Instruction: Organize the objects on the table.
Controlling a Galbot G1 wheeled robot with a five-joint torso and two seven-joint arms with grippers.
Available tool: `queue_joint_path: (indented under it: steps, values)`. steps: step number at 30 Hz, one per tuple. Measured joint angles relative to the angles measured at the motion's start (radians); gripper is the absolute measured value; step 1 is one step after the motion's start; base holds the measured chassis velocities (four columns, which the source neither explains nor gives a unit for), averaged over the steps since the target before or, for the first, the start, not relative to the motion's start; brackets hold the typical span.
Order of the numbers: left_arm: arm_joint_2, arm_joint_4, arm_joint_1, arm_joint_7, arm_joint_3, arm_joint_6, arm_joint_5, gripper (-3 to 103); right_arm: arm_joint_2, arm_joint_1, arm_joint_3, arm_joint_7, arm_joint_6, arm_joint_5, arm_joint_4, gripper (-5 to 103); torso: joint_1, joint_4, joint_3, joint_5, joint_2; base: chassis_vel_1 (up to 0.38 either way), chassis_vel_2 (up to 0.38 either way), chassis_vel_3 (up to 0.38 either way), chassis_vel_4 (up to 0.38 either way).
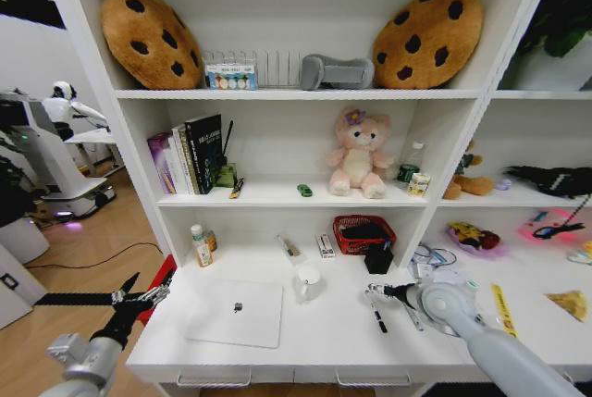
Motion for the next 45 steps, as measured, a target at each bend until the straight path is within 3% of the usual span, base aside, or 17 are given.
queue_joint_path:
  steps: [8, 13, 16, 19, 21, 23, 26, 30, 32, 37, 41, 43, 44, 45]
  values:
    - [0.000, 0.000, 0.000, 0.000, 0.000, 0.000, 0.000, 100, 0.015, 0.031, -0.104, -0.027, 0.004, -0.084, -0.030, 103, 0.000, 0.0000, 0.000, 0.0000, 0.000, 0.000, 0.000, 0.000, 0.000]
    - [0.000, 0.000, 0.000, 0.000, 0.000, 0.000, 0.000, 100, 0.008, 0.033, -0.119, -0.040, 0.008, -0.115, -0.030, 90, 0.000, 0.0000, 0.000, -0.0008, 0.000, 0.000, 0.000, 0.000, 0.000]
    - [0.000, 0.000, 0.000, 0.000, 0.000, 0.000, 0.000, 100, 0.000, 0.033, -0.118, -0.045, 0.008, -0.118, -0.029, 74, 0.000, 0.0000, 0.000, -0.0003, 0.000, 0.000, 0.000, 0.000, 0.000]
    - [0.000, 0.000, 0.000, 0.000, 0.000, 0.000, 0.000, 100, -0.002, 0.032, -0.116, -0.046, 0.008, -0.118, -0.028, 68, 0.000, 0.0000, 0.000, -0.0002, 0.000, 0.000, 0.000, 0.000, 0.000]
    - [0.000, 0.000, 0.000, 0.000, 0.000, 0.000, 0.000, 100, -0.005, 0.030, -0.115, -0.047, 0.008, -0.118, -0.025, 52, 0.000, 0.0000, 0.000, 0.0000, 0.000, 0.000, 0.000, 0.000, 0.000]
    - [0.000, 0.000, 0.000, 0.000, 0.000, 0.000, 0.000, 100, -0.007, 0.029, -0.115, -0.047, 0.008, -0.118, -0.023, 52, 0.000, 0.0000, 0.000, 0.0001, 0.000, 0.000, 0.000, 0.000, 0.000]
    - [0.000, 0.000, 0.000, 0.000, 0.000, 0.000, 0.000, 100, -0.009, 0.028, -0.119, -0.048, 0.008, -0.120, -0.020, 36, 0.000, 0.0000, 0.000, 0.0000, 0.000, 0.000, 0.000, 0.000, 0.000]
    - [0.000, 0.000, 0.000, 0.000, 0.000, 0.000, 0.000, 100, -0.007, 0.029, -0.121, -0.048, 0.008, -0.121, -0.020, 25, 0.000, 0.0000, 0.000, 0.0001, 0.000, 0.000, 0.000, 0.000, 0.000]
    - [0.000, 0.000, 0.000, 0.000, 0.000, 0.000, 0.000, 100, -0.008, 0.029, -0.123, -0.048, 0.007, -0.122, -0.016, 14, 0.000, 0.0001, 0.000, 0.0002, 0.000, 0.000, 0.000, 0.000, 0.000]
    - [0.000, 0.000, 0.000, 0.000, 0.000, 0.000, 0.000, 100, -0.010, 0.020, -0.107, -0.056, 0.004, -0.123, -0.005, 10, 0.000, 0.0001, 0.000, 0.0005, 0.000, 0.000, 0.000, 0.000, 0.000]
    - [0.000, 0.000, 0.000, 0.000, 0.000, 0.000, 0.000, 100, -0.007, 0.001, -0.079, -0.078, 0.022, -0.188, 0.007, 10, 0.000, 0.0001, 0.000, 0.0001, 0.000, 0.000, 0.000, 0.000, 0.000]
    - [0.000, 0.000, 0.000, 0.000, 0.000, 0.000, 0.000, 100, 0.005, -0.030, -0.044, -0.144, 0.146, -0.360, 0.009, 10, 0.000, 0.0000, 0.000, 0.0004, 0.000, 0.000, 0.000, 0.000, 0.000]
    - [0.000, 0.000, 0.000, 0.000, 0.000, 0.000, 0.000, 100, 0.005, -0.030, -0.044, -0.144, 0.146, -0.360, 0.009, 10, 0.000, 0.0000, 0.000, 0.0004, 0.000, 0.000, 0.000, 0.000, 0.000]
    - [0.000, 0.000, 0.000, 0.000, 0.000, 0.000, 0.000, 100, 0.009, -0.041, -0.024, -0.180, 0.198, -0.423, 0.009, 10, 0.000, 0.0000, 0.000, 0.0002, 0.000, 0.000, 0.000, 0.000, 0.000]
